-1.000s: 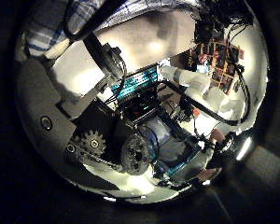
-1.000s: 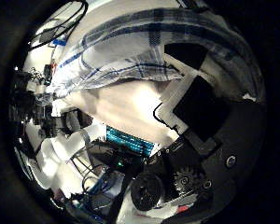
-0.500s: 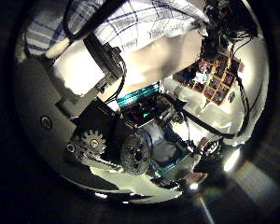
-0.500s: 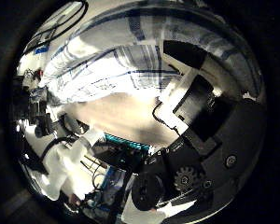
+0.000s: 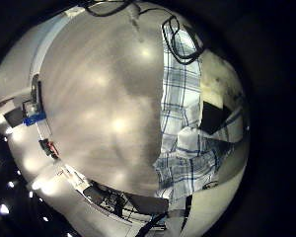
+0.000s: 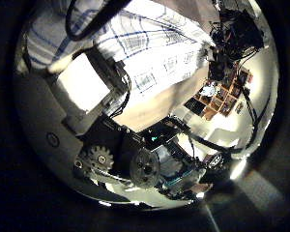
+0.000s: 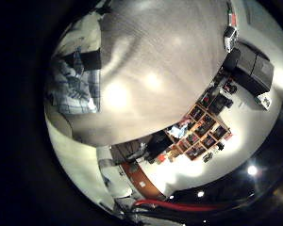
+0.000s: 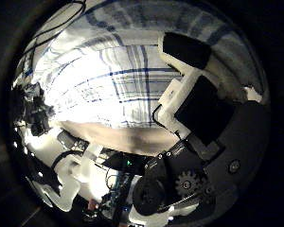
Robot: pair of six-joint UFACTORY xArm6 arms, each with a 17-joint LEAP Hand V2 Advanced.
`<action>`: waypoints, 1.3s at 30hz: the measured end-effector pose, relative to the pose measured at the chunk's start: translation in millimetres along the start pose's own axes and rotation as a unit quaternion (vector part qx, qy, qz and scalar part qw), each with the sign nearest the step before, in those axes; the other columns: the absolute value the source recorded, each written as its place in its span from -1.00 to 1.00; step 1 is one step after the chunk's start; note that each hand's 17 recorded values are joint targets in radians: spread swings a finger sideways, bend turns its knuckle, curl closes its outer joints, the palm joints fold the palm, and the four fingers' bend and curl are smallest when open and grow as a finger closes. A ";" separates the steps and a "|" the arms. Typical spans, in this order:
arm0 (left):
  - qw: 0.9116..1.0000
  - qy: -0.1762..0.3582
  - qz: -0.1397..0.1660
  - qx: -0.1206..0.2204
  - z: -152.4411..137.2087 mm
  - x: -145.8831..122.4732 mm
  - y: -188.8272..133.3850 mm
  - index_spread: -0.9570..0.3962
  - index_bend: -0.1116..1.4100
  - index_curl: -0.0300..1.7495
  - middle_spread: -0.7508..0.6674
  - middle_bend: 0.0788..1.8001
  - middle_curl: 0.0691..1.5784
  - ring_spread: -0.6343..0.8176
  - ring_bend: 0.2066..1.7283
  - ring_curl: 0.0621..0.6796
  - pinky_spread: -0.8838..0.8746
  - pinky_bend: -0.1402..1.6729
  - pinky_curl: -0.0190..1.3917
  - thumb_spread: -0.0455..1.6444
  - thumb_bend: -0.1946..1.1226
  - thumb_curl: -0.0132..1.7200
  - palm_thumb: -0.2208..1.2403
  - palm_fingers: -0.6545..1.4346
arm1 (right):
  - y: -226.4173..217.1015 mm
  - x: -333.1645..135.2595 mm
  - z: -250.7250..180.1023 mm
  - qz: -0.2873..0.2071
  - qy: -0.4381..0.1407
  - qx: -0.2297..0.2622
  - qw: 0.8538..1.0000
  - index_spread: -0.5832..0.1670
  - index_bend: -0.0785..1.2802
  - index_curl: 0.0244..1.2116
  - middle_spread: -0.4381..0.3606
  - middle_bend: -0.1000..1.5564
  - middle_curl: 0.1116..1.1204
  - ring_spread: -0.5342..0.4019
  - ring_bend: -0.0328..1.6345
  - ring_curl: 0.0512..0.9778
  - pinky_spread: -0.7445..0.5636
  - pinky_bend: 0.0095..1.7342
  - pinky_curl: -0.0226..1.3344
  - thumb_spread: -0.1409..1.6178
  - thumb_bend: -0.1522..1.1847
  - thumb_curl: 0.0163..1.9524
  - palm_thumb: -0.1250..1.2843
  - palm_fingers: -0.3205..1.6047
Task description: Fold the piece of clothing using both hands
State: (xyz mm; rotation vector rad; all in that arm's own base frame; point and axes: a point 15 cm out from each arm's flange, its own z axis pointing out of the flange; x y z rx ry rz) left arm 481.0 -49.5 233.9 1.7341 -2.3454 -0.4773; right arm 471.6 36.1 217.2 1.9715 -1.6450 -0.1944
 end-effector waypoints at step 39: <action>0.995 0.075 -0.020 0.057 33.6 20.1 123.4 0.42 -0.63 -0.42 0.36 -0.87 -0.49 0.23 -0.30 -0.32 0.37 -0.48 -0.24 0.39 -0.74 -0.60 -0.05 -0.28 | 64.6 76.8 17.0 -0.060 -0.069 0.113 0.989 -0.57 -0.62 -0.35 -0.33 -0.46 -0.44 0.11 -0.28 -0.51 0.59 -0.29 -0.58 0.57 -0.80 -0.67 -0.13 -0.64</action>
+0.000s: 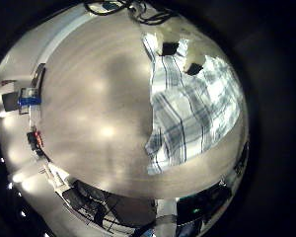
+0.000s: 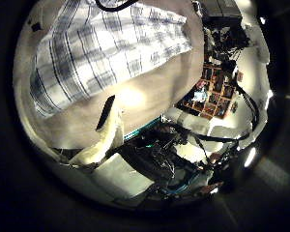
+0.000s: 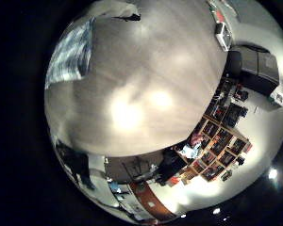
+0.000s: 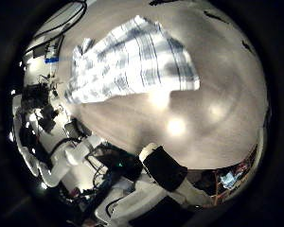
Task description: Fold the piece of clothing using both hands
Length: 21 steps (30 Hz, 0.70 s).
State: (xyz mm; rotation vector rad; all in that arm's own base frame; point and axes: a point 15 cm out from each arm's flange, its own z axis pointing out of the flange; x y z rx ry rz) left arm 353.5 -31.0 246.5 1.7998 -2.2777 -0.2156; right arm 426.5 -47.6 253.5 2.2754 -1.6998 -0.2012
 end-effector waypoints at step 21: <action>1.000 0.020 -0.009 -0.008 30.9 5.2 9.4 0.42 -0.63 -0.51 0.33 -0.87 -0.60 0.26 -0.37 -0.41 0.38 -0.51 -0.35 0.40 -0.73 -0.62 -0.05 -0.23 | -41.5 -31.8 77.5 -0.037 0.022 -0.053 0.998 -0.45 -0.60 -0.45 -0.27 -0.51 -0.48 -0.10 -0.29 -0.54 0.52 -0.50 -0.64 0.41 -0.79 -0.66 -0.01 -0.27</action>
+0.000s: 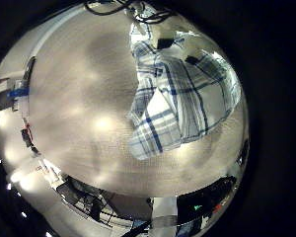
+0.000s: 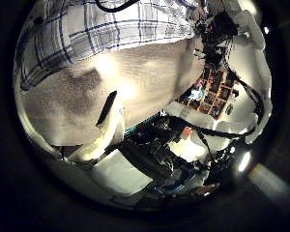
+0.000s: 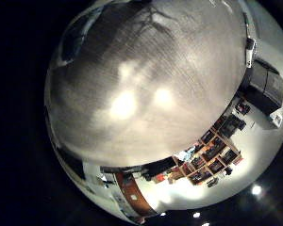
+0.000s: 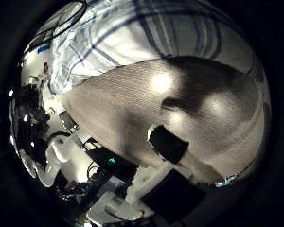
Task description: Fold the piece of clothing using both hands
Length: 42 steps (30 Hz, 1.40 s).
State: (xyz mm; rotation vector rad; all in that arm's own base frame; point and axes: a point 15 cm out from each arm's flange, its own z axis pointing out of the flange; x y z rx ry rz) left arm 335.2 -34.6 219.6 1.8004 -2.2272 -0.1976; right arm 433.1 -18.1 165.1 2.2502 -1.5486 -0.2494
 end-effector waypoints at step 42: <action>1.000 0.016 0.012 -0.024 30.2 9.6 -1.4 0.40 -0.62 -0.54 0.30 -0.88 -0.64 0.24 -0.41 -0.47 0.36 -0.53 -0.42 0.41 -0.73 -0.62 -0.03 -0.19 | 42.6 32.7 -123.6 0.083 0.082 0.266 0.957 -0.32 0.63 0.60 -0.40 0.59 0.62 -0.34 0.69 0.47 -0.20 0.53 0.14 0.46 -0.79 -0.33 0.60 0.39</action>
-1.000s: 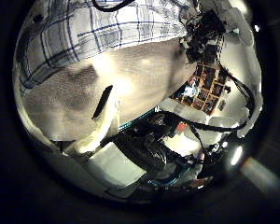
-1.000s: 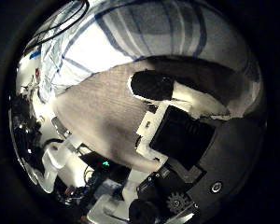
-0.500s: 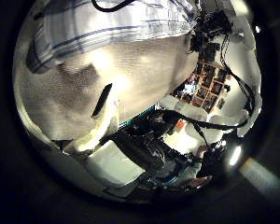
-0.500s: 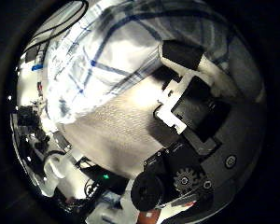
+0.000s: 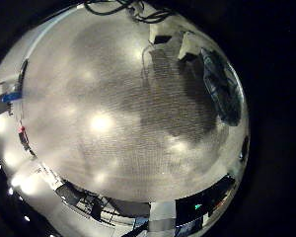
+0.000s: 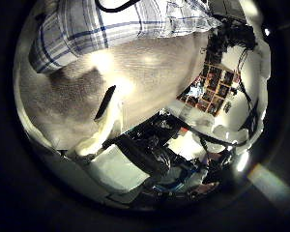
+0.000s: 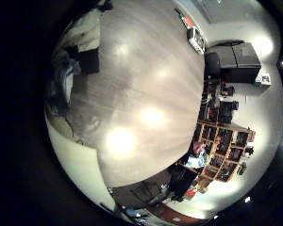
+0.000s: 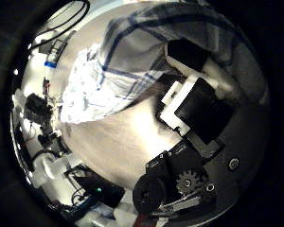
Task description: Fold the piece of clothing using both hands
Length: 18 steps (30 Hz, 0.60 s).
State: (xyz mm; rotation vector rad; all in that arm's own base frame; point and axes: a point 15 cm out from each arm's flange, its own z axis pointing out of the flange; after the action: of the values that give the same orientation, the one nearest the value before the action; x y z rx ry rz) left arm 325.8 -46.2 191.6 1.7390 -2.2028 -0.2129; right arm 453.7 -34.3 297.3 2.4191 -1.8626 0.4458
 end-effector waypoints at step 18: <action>0.998 0.015 -0.026 0.048 -60.9 -35.3 29.0 0.33 -0.61 -0.52 0.07 -0.63 -0.55 -0.02 -0.37 -0.49 0.28 -0.66 -0.49 0.41 -0.73 -0.62 -0.03 0.04 | -19.0 -234.6 -82.7 -0.252 -0.033 0.094 0.963 -0.31 0.55 0.66 -0.39 0.53 0.67 -0.35 0.66 0.49 -0.25 0.48 0.19 0.47 -0.79 -0.31 0.55 0.42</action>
State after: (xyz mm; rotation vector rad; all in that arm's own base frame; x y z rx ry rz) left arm 327.3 0.0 252.0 1.8401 -2.1808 -0.0959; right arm 401.9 208.9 317.9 2.9269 -1.1870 0.5211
